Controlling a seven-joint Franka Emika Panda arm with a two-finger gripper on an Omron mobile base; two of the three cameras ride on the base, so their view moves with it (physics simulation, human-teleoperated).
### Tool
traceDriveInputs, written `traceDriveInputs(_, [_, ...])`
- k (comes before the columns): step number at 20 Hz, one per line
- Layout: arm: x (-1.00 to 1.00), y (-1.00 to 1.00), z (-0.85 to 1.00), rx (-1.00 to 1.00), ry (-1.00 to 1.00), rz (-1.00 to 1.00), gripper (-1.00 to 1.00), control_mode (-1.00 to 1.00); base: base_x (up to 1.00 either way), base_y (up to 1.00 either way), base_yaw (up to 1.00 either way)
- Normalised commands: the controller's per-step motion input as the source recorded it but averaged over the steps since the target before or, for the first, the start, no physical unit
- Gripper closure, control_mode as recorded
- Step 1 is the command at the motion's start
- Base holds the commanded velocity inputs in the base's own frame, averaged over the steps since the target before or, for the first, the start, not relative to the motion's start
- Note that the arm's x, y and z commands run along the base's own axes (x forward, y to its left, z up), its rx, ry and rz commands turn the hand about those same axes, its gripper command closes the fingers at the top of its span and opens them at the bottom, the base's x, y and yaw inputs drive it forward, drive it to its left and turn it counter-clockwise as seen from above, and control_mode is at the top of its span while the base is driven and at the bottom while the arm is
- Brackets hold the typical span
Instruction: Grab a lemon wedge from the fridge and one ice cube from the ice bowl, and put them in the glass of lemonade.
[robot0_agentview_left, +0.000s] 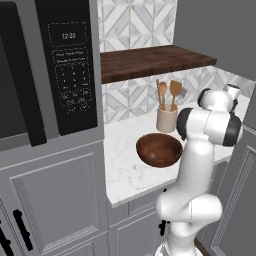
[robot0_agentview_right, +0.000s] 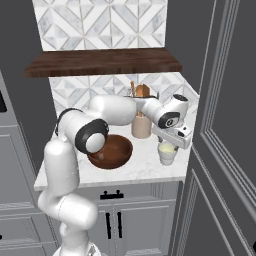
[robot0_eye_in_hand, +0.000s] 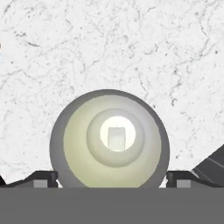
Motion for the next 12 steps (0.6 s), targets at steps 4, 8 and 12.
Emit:
traceDriveInputs(4, [-0.01, 0.00, 0.18, 0.02, -0.07, 0.00, -1.00, -1.00, 0.00, 0.00, 0.00])
traceDriveInputs(8, [-0.24, 0.13, 0.14, 0.01, -0.11, 0.00, -1.00, -1.00, 0.00, 0.00, 0.00])
traceDriveInputs(12, [-0.86, 0.49, 0.33, 0.00, -0.27, 0.03, -1.00, -1.00, 0.00, 0.00, 0.00])
